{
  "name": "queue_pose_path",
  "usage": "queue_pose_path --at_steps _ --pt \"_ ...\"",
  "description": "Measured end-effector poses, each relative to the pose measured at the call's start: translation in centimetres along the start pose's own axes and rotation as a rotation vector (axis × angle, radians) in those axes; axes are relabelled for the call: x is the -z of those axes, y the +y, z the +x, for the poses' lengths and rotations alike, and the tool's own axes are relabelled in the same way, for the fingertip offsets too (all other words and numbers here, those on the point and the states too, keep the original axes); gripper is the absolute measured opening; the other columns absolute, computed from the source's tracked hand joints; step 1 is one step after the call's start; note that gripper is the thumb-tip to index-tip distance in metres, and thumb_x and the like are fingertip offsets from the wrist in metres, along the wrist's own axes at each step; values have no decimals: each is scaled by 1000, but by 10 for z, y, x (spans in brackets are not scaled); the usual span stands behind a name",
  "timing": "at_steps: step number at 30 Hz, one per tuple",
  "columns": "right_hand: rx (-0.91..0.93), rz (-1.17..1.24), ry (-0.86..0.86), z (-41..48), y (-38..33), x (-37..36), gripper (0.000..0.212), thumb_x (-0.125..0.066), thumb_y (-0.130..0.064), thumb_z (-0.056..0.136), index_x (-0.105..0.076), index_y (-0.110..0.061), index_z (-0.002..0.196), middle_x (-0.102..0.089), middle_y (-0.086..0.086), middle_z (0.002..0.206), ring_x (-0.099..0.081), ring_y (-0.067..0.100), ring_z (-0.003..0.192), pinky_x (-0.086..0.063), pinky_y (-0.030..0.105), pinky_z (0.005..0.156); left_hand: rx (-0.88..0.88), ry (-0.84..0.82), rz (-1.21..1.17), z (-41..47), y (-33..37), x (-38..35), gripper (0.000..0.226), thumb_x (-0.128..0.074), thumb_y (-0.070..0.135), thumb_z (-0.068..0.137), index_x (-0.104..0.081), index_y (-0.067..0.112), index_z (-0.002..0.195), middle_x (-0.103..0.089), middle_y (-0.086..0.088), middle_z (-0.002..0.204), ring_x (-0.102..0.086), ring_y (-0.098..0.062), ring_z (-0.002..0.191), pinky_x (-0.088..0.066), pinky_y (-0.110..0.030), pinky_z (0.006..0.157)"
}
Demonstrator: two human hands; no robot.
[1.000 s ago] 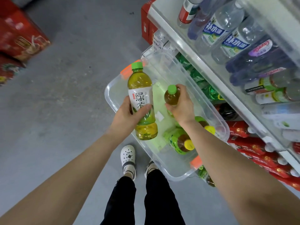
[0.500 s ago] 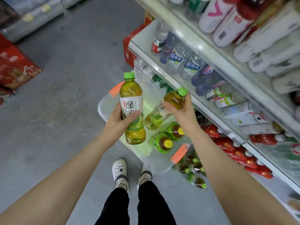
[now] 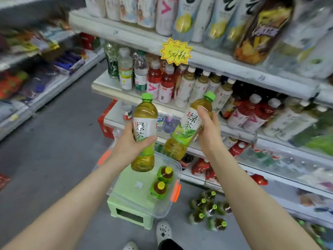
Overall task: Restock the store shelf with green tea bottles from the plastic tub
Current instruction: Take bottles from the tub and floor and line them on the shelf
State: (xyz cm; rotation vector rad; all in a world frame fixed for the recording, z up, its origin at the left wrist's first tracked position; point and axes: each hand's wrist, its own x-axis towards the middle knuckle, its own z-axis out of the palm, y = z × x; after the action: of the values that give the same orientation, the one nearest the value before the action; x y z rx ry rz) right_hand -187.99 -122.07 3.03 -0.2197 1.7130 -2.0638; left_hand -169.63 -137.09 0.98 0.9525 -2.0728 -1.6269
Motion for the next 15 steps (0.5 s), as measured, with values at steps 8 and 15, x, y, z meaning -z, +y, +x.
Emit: queue_pose_path --at_steps 8,15 --pt "278 -207 96 -38 -107 51 64 -76 -61 70 -60 -23 118 -70 1 115 -66 21 109 -50 50 100 -299 -50 126 5 105 -43 60 -81 58 61 -57 35 111 -69 13 102 -65 -11 95 -54 -38 86" --pt "402 -372 113 -56 -204 98 86 -80 -63 65 -51 -16 131 -72 -4 104 -70 6 78 -54 25 64 -498 -107 146 -8 206 -82 46 -83 47 69 -56 36 105 -60 24 89 -52 12 81 -40 -12 62"
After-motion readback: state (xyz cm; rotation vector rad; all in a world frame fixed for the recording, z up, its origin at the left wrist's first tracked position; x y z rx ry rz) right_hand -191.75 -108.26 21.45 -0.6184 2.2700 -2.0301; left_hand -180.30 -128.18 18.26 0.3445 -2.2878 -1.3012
